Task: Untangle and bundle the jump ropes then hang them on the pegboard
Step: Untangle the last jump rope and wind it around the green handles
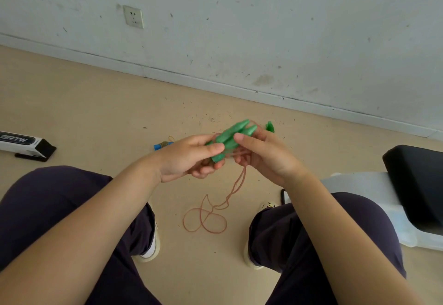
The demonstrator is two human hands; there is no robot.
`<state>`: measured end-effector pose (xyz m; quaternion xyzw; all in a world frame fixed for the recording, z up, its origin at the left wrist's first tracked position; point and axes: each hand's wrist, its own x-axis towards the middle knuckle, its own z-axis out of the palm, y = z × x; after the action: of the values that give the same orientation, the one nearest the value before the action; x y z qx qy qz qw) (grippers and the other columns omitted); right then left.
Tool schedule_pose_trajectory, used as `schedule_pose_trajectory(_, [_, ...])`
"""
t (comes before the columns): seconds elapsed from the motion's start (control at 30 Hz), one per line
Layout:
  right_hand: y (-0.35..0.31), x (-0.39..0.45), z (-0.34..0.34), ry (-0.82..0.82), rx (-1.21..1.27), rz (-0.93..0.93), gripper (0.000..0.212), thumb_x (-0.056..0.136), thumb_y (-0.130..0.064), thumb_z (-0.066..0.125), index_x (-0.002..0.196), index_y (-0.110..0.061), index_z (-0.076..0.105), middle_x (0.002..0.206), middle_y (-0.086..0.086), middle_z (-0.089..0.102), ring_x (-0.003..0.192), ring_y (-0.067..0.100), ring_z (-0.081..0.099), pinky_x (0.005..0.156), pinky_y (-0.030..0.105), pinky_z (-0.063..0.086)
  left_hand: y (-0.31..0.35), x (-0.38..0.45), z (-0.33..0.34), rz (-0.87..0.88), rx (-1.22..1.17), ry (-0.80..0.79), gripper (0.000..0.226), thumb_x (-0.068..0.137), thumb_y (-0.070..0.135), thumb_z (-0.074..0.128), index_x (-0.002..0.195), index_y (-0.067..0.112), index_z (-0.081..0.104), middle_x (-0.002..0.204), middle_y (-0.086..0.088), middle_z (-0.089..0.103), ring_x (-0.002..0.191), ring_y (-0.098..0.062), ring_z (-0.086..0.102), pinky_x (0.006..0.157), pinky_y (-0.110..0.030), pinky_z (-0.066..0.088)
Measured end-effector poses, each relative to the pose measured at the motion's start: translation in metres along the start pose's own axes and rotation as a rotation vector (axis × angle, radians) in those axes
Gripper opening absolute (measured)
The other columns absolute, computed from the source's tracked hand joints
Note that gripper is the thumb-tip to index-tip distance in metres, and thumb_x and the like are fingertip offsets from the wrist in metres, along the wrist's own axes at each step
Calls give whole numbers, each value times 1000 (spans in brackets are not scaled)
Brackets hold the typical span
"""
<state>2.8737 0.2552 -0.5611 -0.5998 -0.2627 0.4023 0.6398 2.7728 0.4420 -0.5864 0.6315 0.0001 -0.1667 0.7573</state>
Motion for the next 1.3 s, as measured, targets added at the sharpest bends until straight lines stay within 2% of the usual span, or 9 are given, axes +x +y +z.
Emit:
schedule_pose_trajectory(0.2, [11,4,5,60,-184,28,21,95,-15,64,116,-10,63,63,-3,41,52,12,31,46,20,29,7,2,-4,157,-55,392,16,106,20,44,107,8,54,77,-4,55,52,-10,43,45,-19,33])
schedule_pose_trajectory(0.37, [16,9,14,186,-464,25,15,101,-19,52,101,-17,66,50,-21,48,44,2,39,45,12,30,2,8,1,163,402,674,14,105,20,46,106,6,50,77,-3,59,51,-15,48,45,-20,38])
schedule_pose_trajectory(0.47, [16,10,18,217,-532,28,17,101,-20,52,93,-15,66,51,-20,50,43,-2,44,46,10,32,1,9,3,181,595,736,23,104,21,48,105,-2,44,77,-6,61,47,-18,50,41,-16,35])
schedule_pose_trajectory(0.7, [15,8,26,114,-642,106,27,102,-23,49,80,-17,63,55,-7,42,43,6,36,51,26,36,4,6,10,278,610,746,22,103,23,49,98,2,46,72,-1,61,38,-6,49,42,-20,39])
schedule_pose_trajectory(0.83, [8,4,31,128,-790,-45,25,100,-24,55,78,-14,63,56,-10,42,48,3,38,54,19,33,2,5,1,184,720,809,23,102,31,51,92,9,52,70,2,66,40,-10,54,48,-24,44])
schedule_pose_trajectory(0.97, [-2,-4,26,175,-877,-229,20,97,-17,59,78,-12,61,60,-10,45,54,5,41,54,17,32,1,3,-6,10,729,676,22,99,31,58,88,12,61,62,4,66,40,-11,53,49,-30,45])
schedule_pose_trajectory(1.1, [-11,-5,11,269,-886,-316,11,94,-13,63,85,-11,69,76,-6,59,71,3,52,67,20,42,6,-4,-2,-27,589,233,21,99,27,60,82,30,70,66,1,66,41,-13,48,51,-28,42])
schedule_pose_trajectory(1.2, [-7,-4,10,247,-842,-260,11,93,-11,64,84,-10,71,83,0,63,80,11,57,77,25,45,10,-6,7,-12,551,72,26,99,25,60,80,39,71,67,-1,67,42,-14,45,47,-25,39])
schedule_pose_trajectory(1.3, [1,-3,13,217,-777,-144,16,95,-18,62,86,-10,73,71,-14,62,66,0,54,65,16,41,12,-6,11,8,571,25,28,99,25,61,80,42,70,68,0,68,43,-13,46,46,-23,40])
